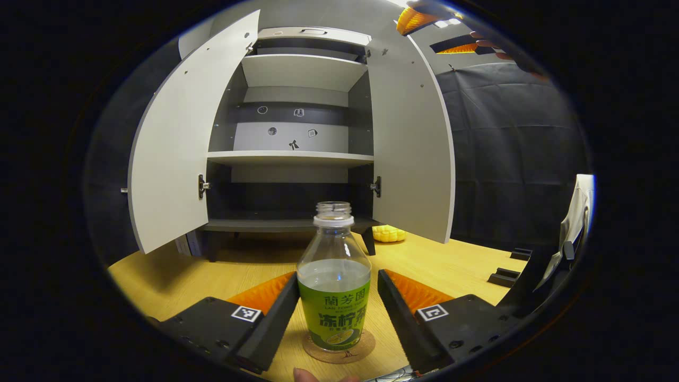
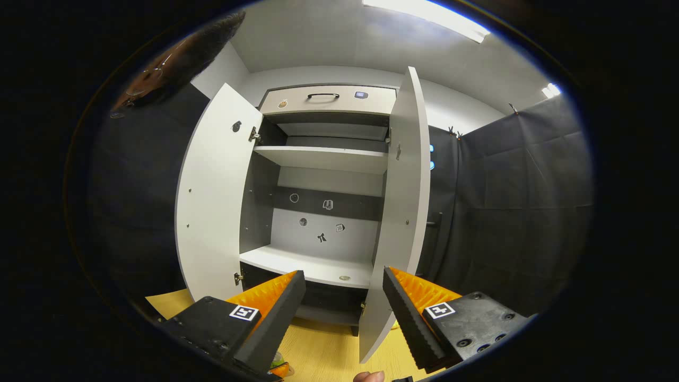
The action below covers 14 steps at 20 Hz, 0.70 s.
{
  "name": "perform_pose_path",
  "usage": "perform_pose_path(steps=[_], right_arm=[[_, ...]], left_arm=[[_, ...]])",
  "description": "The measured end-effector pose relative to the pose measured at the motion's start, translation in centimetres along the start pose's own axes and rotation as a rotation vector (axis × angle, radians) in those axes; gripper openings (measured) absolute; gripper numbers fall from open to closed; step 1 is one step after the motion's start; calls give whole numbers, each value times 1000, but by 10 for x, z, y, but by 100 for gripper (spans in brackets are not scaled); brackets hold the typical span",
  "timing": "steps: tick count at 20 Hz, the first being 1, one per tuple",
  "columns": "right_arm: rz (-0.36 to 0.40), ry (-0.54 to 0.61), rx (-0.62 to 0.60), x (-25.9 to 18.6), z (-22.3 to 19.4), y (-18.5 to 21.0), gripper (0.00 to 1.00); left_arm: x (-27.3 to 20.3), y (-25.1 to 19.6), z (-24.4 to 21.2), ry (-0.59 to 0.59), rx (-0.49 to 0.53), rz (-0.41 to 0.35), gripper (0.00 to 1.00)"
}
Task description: Grasp the bottle in the cabinet with the left hand and place it on the coaster, then close the right door with the right hand and the left door with the left hand.
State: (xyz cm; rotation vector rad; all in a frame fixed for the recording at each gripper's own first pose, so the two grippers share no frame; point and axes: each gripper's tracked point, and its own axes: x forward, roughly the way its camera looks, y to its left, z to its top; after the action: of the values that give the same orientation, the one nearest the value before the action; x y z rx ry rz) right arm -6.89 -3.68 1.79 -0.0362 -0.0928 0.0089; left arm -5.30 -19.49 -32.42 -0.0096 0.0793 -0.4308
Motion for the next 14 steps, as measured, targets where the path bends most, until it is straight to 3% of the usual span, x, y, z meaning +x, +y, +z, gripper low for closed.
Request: perform_pose_path(steps=[2,8,14], right_arm=[[2,3,20,0,2,2,98],[-30,29,40,3,-2,-1,98],[-64,37,37,-1,-2,-18,98]], left_arm=[[-3,0,-1,15,-1,-3,96],[-26,3,3,41,23,-17,96],[-68,24,51,24,-2,23,96]])
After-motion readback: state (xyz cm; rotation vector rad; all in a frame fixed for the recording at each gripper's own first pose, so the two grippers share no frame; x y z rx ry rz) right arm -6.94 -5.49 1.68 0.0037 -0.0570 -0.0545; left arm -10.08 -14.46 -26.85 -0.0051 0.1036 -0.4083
